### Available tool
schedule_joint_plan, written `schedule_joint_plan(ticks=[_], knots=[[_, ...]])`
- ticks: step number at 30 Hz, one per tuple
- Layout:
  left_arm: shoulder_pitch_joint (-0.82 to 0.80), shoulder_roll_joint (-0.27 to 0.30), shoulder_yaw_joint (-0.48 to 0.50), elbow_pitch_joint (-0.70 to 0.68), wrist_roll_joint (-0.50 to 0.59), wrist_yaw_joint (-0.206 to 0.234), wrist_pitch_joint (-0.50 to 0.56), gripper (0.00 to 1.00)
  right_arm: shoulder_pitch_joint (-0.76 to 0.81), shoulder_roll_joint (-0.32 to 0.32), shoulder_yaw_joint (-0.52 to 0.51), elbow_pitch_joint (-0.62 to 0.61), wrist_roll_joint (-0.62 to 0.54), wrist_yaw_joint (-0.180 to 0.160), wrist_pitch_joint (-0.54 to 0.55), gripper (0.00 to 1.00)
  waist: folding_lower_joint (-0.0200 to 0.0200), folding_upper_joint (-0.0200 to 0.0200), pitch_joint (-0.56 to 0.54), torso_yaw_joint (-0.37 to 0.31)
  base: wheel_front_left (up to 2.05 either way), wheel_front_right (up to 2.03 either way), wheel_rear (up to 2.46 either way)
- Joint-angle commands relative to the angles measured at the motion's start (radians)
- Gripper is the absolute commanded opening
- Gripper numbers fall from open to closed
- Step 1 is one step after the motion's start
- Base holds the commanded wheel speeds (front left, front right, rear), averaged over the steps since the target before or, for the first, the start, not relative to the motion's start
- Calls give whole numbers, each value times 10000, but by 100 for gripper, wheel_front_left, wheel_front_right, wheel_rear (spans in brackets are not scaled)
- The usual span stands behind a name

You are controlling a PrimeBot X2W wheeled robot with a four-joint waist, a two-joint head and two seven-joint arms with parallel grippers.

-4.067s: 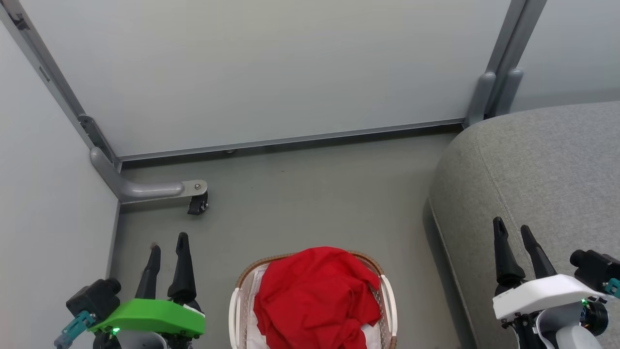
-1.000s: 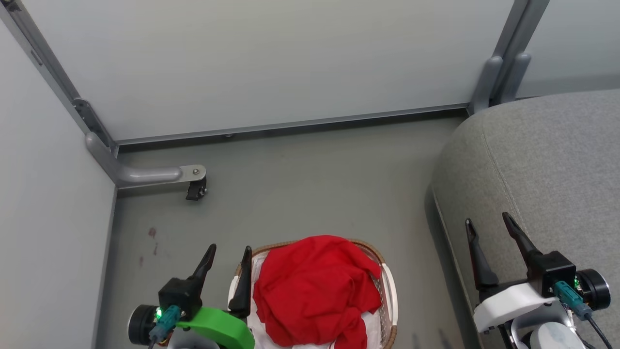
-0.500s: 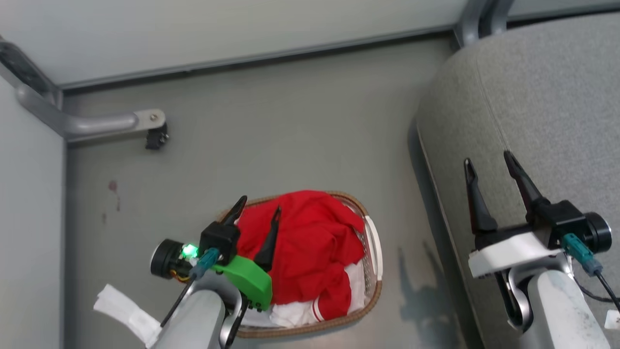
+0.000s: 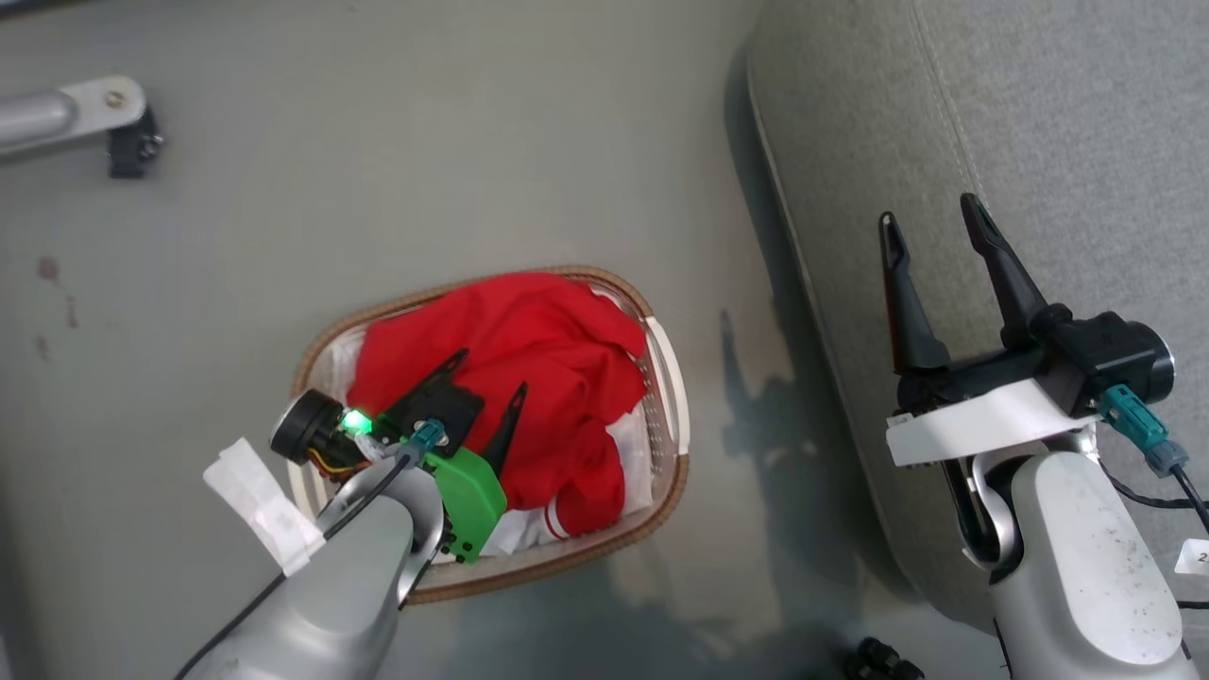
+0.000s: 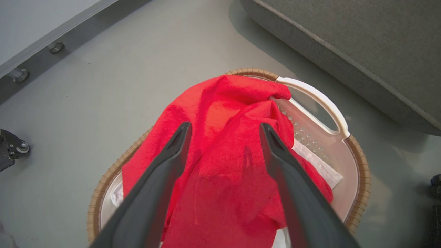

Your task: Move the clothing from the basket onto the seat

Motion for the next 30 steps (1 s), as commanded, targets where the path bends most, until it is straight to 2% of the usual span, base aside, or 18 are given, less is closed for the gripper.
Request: schedule_joint_plan(ticks=[1, 12, 22, 24, 25, 27, 28, 30], knots=[[-388, 158, -195, 161, -103, 7, -12, 100, -177, -23, 95, -79, 83, -6, -25, 100, -2, -1, 1114, -875, 0, 0, 0], [-1647, 283, -1660, 1043, -711, 6, -11, 100, -583, -23, 632, -333, 460, -6, -25, 100, -2, -1, 1981, -1257, 0, 0, 0], [-2375, 238, -2171, 2285, -1400, 7, 622, 100, -728, -24, 1003, -477, 600, -6, -25, 100, -2, -1, 2309, -1392, 0, 0, 0], [-2364, 211, -2262, 2461, -1524, 7, 763, 47, -719, -25, 1025, -450, 618, -6, -25, 100, -2, -1, 2311, -1383, 0, 0, 0], [-2349, 201, -2312, 2503, -1576, 7, 745, 37, -717, -25, 1030, -435, 616, -6, -25, 100, -2, -1, 2304, -1376, 0, 0, 0], [-2321, 184, -2365, 2576, -1722, 7, 675, 6, -722, -26, 1023, -401, 598, -6, -25, 100, -2, -1, 2271, -1348, 0, 0, 0], [-2279, 159, -2384, 2593, -1812, 7, 646, 0, -732, -26, 1003, -385, 582, -6, -25, 100, -2, -1, 2232, -1315, 0, 0, 0], [-2162, 106, -2363, 2651, -2023, 7, 566, 0, -733, -26, 954, -347, 525, -6, -25, 100, -2, -1, 2136, -1232, 0, 0, 0]])
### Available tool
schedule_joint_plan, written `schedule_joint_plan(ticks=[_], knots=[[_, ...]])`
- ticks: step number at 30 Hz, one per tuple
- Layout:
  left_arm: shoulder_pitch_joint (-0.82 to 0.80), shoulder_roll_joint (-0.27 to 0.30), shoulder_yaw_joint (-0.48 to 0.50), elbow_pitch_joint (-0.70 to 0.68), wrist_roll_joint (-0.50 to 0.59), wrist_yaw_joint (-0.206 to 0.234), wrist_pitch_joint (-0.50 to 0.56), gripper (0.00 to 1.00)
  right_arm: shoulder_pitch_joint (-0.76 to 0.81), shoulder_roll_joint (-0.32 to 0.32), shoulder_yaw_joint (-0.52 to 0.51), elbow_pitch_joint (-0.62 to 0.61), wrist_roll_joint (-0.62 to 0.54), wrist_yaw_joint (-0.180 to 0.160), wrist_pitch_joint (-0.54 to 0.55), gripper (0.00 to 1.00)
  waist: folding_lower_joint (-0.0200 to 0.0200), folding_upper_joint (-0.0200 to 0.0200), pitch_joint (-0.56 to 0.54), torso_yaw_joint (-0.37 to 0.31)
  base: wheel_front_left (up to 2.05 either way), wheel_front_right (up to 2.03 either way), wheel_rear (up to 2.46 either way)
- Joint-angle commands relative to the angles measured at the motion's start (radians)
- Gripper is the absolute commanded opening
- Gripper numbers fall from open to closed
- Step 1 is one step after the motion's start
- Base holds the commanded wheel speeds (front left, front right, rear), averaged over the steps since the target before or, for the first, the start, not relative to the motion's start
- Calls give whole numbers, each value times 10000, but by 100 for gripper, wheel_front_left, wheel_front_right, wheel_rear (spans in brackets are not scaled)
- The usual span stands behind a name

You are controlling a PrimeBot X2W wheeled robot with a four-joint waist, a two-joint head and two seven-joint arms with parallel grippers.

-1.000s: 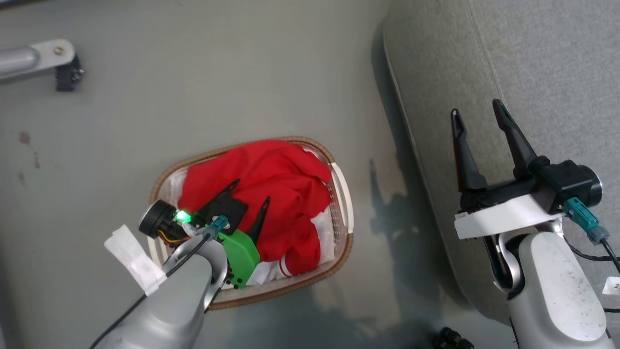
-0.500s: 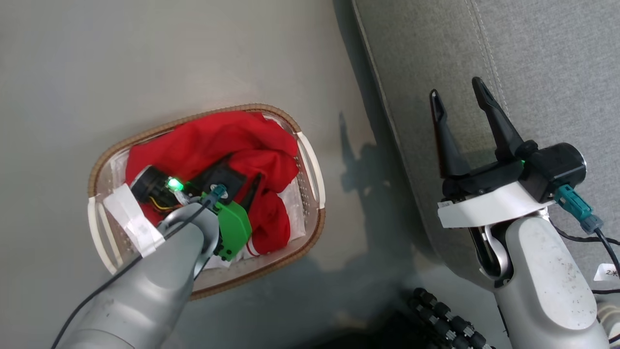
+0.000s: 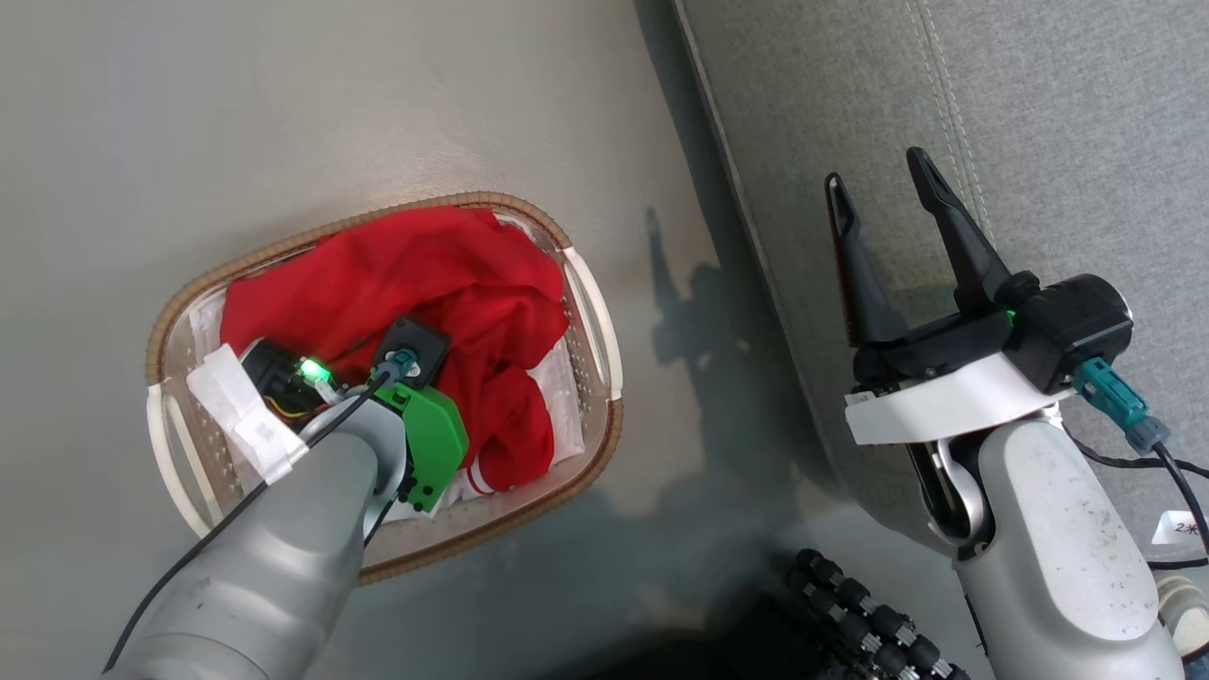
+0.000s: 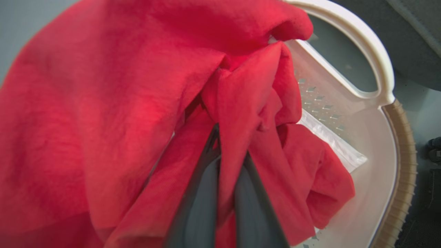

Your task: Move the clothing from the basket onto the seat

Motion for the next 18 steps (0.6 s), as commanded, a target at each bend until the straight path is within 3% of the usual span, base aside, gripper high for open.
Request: schedule_joint_plan(ticks=[1, 11, 18], knots=[[102, -28, 29, 69, -182, 9, -88, 0, -75, -28, -31, 55, -67, -6, -25, 100, -1, -1, -135, 111, 0, 0, 0], [745, -195, 317, -571, -764, 9, -609, 0, 268, -33, -257, 366, -615, -6, -25, 100, -1, -1, -1384, 915, 0, 0, 0], [1736, 81, 1000, -2537, -528, 196, -612, 0, 811, -38, -612, 650, -1159, -6, -25, 100, -1, -1, -2764, 1663, 0, 0, 0]])
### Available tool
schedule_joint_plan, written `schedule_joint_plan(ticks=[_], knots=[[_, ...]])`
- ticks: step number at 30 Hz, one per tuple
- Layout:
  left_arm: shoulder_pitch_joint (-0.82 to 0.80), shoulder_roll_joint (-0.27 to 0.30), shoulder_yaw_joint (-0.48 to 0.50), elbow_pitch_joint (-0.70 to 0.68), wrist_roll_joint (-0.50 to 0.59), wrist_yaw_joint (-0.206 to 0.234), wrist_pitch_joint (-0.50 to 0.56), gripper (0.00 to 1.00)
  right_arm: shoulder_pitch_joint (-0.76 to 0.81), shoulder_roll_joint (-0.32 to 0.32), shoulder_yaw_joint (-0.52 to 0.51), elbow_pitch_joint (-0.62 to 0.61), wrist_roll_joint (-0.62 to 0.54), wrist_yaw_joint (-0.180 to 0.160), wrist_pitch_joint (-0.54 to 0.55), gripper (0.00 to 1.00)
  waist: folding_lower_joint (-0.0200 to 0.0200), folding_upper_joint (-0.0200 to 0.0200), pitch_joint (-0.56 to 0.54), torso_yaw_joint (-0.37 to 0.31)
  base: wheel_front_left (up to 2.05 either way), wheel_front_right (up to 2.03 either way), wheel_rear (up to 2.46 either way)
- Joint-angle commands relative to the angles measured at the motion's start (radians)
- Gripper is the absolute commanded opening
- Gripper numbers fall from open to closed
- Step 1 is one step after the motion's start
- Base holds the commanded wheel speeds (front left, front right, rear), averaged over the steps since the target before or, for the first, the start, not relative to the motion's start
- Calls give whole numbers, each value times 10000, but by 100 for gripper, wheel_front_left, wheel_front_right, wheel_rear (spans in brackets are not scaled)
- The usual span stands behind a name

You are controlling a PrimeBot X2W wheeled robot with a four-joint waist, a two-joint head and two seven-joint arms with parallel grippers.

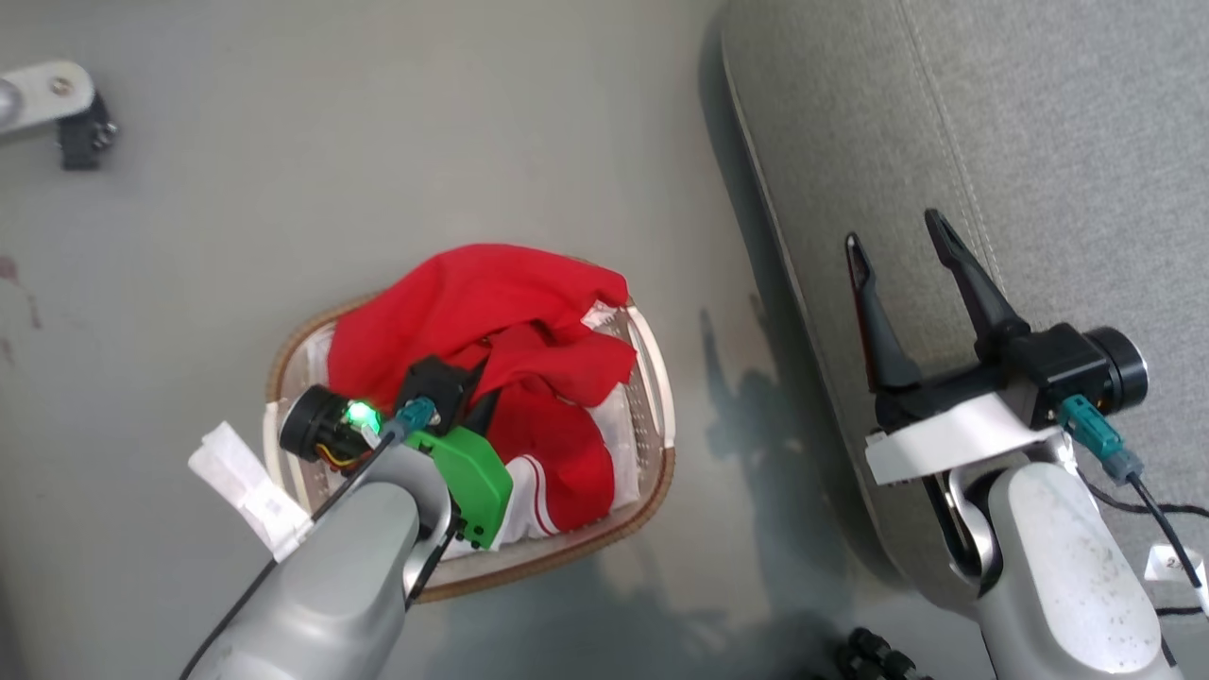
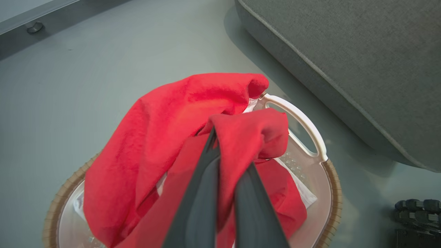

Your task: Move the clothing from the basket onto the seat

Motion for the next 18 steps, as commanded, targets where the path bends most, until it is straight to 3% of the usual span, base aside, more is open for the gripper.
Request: schedule_joint_plan(ticks=[1, 18], knots=[[341, 89, 178, -365, 111, 67, -38, 0, 293, -47, -96, 93, -142, -6, -25, 100, 0, -1, -1205, 822, 0, 0, 0], [2083, 301, 1483, -3612, 1302, -22, -40, 0, 2190, -46, -480, 647, -643, -7, -25, 100, 0, -1, -4561, 1871, 0, 0, 0]])
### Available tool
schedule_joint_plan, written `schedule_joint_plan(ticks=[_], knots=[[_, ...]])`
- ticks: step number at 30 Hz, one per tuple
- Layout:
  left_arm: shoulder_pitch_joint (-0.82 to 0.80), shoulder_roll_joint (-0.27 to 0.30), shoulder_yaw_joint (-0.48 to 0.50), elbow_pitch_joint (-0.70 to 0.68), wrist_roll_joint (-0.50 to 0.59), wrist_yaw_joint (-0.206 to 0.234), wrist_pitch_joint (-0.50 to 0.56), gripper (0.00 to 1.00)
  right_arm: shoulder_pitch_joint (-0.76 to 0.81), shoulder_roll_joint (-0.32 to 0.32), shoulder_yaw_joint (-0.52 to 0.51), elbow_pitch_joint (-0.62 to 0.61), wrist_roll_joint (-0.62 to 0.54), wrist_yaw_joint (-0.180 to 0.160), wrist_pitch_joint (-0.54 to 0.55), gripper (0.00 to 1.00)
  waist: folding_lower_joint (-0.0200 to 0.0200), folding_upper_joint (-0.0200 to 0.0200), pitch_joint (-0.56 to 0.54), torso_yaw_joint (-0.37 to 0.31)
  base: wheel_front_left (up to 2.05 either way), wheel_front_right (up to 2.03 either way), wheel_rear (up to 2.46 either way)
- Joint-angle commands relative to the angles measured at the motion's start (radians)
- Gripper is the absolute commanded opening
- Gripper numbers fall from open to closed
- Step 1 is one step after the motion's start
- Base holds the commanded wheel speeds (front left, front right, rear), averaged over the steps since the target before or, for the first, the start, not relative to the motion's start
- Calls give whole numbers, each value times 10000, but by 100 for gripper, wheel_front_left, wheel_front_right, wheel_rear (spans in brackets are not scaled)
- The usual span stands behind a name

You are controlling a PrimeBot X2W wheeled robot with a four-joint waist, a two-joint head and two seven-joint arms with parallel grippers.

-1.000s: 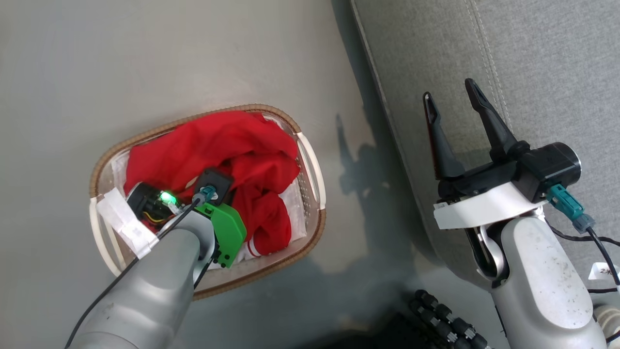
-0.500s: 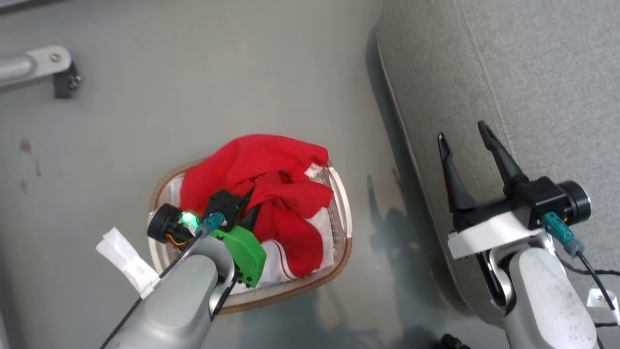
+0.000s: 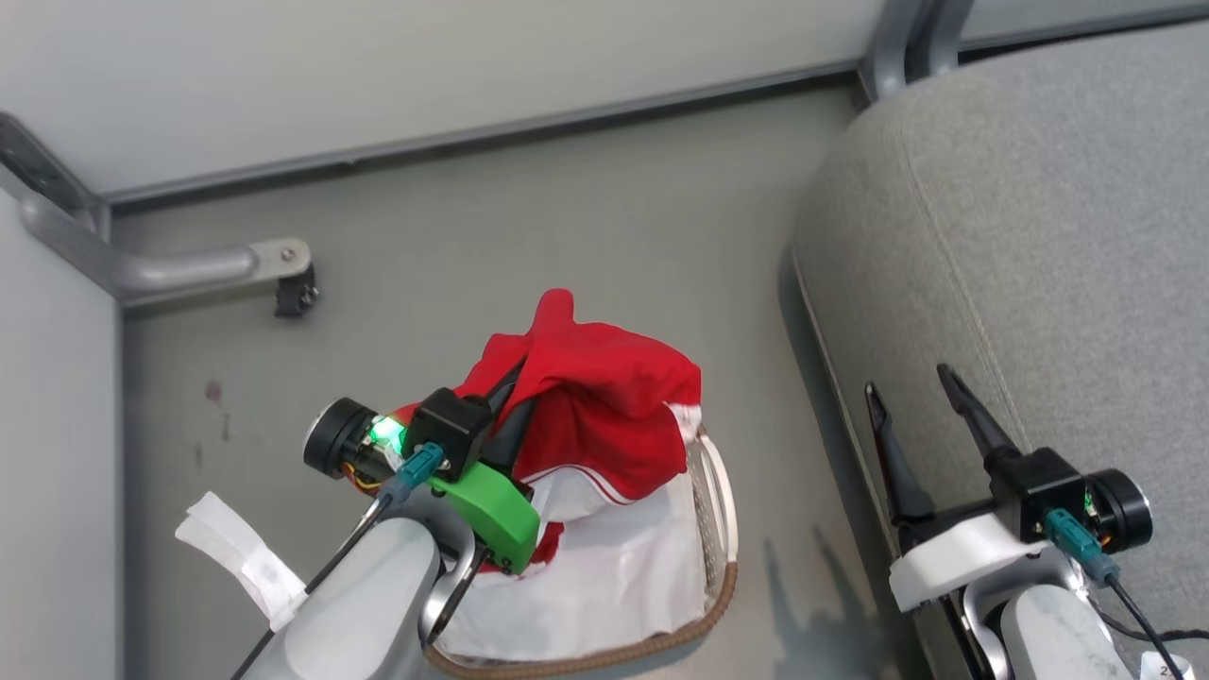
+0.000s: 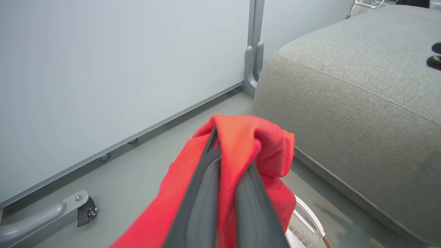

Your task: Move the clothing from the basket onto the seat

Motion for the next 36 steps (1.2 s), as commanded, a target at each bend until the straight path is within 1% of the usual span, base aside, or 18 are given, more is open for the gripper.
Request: schedule_joint_plan(ticks=[1, 7, 11, 14, 24, 29, 36], knots=[[193, 47, 38, -179, 97, -51, -40, 0, 278, -45, 19, 51, -72, -7, -25, 100, 0, 0, -1343, 615, 0, 0, 0], [-123, 171, -16, -665, 298, -131, -40, 0, 692, -44, 210, 122, -103, -7, -25, 100, 0, 0, -2211, 617, 0, 0, 0], [-652, 304, -148, -654, 425, -152, -40, 0, 813, -44, 391, 135, -94, -7, -25, 100, 0, 0, -2505, 617, 0, 0, 0], [-1176, 239, -121, -687, 334, -160, -40, 0, 914, -44, 610, 170, -119, -7, -25, 100, 0, 0, -2683, 643, 0, 0, 0], [-2841, 273, -655, -563, 66, -155, -41, 0, 857, -42, 1563, 390, 91, -7, -25, 100, 0, 0, -2949, 734, 0, 0, 0], [-3424, 88, -811, -500, -134, -157, -41, 0, 601, -44, 1895, 595, 346, -7, -25, 100, 0, 0, -2950, 778, 0, 0, 0], [-4060, -161, -1315, -624, -284, -156, -41, 0, 64, -43, 2095, 1196, 646, -7, -23, 100, 0, 0, -2908, 869, 0, 0, 0]])
